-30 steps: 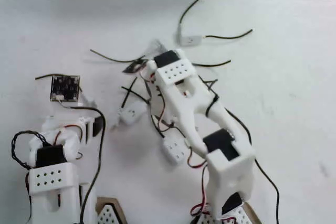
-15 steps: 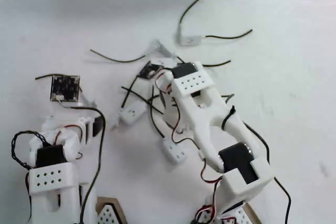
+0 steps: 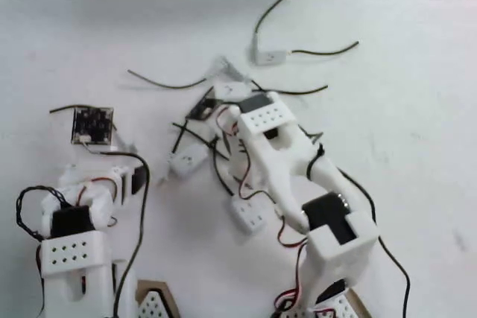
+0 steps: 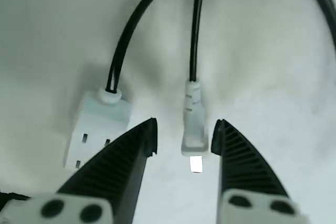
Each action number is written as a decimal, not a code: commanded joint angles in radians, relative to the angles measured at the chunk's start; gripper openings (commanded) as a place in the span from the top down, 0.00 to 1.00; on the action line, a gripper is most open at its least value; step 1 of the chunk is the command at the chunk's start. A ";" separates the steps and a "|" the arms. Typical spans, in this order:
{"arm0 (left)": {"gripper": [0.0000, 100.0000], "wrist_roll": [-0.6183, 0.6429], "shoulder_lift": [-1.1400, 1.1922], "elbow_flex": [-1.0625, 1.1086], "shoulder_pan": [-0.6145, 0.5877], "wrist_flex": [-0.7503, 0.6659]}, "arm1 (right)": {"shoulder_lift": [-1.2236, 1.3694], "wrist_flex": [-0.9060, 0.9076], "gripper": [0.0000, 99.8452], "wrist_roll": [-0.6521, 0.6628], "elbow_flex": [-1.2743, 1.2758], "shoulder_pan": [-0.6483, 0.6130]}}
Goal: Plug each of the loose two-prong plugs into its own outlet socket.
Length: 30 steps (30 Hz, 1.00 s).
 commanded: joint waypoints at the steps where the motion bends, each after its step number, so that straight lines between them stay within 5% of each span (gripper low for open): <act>1: 0.70 0.002 -0.018 -0.006 -0.005 -0.018 | 0.016 -0.001 0.83 0.018 -0.052 0.036; 11: 0.70 0.002 -0.018 -0.006 -0.004 -0.018 | 0.058 -0.005 0.91 0.066 -0.063 0.058; 30: 0.70 0.002 -0.018 -0.006 -0.004 -0.018 | 0.065 -0.005 0.85 0.058 -0.095 0.045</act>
